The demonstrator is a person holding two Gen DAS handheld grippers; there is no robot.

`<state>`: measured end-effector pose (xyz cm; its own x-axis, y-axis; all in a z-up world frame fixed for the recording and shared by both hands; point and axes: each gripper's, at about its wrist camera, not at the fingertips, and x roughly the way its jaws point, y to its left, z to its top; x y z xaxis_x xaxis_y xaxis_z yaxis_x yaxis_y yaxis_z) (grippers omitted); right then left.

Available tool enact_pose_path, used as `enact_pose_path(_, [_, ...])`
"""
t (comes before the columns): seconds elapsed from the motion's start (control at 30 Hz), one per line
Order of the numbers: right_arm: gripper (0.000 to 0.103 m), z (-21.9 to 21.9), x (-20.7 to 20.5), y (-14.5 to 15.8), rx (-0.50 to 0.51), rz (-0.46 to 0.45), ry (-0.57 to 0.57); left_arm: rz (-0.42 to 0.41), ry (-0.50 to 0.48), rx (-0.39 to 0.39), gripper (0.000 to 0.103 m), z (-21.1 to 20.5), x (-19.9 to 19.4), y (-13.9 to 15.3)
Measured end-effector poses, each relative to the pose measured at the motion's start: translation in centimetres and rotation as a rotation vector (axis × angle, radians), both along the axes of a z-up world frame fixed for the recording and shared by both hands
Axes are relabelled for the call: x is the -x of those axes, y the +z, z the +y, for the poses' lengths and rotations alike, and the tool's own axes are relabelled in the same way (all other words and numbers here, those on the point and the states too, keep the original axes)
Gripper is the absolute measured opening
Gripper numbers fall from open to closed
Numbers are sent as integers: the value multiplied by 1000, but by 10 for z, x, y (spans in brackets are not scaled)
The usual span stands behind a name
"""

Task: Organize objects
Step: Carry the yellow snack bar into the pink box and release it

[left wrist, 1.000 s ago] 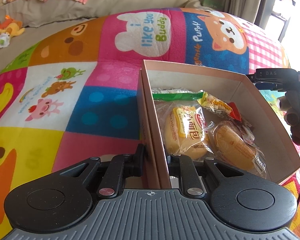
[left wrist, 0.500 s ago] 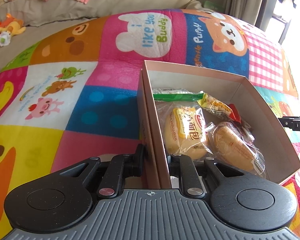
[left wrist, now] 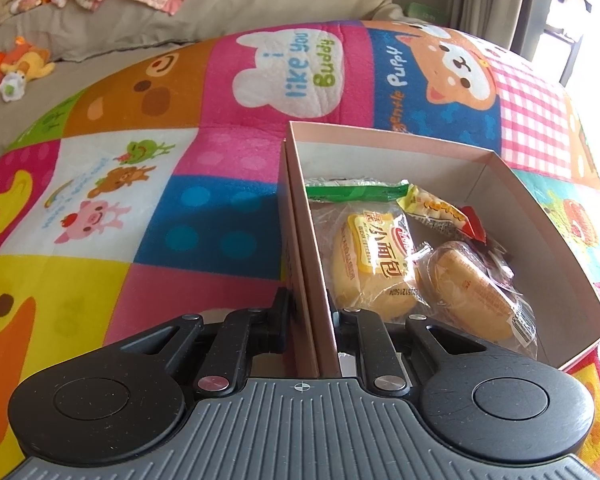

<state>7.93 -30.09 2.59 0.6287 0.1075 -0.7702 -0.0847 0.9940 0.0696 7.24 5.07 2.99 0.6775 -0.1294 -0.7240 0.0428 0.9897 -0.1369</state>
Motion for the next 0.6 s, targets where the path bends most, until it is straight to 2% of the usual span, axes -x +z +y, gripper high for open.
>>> enact_pose_path(0.13, [23, 11, 35, 5, -50, 51, 31, 0, -3, 7, 17, 1, 0, 0])
enact_pose_path(0.23, [23, 22, 47, 7, -29, 55, 52, 1, -3, 10, 17, 1, -1, 0])
enact_pose_path(0.47, [25, 19, 16, -3, 1, 61, -19, 1, -6, 17, 17, 2, -2, -1])
enact_pose_path(0.6, [27, 26, 1, -5, 32, 40, -6, 1, -6, 17, 17, 2, -2, -1])
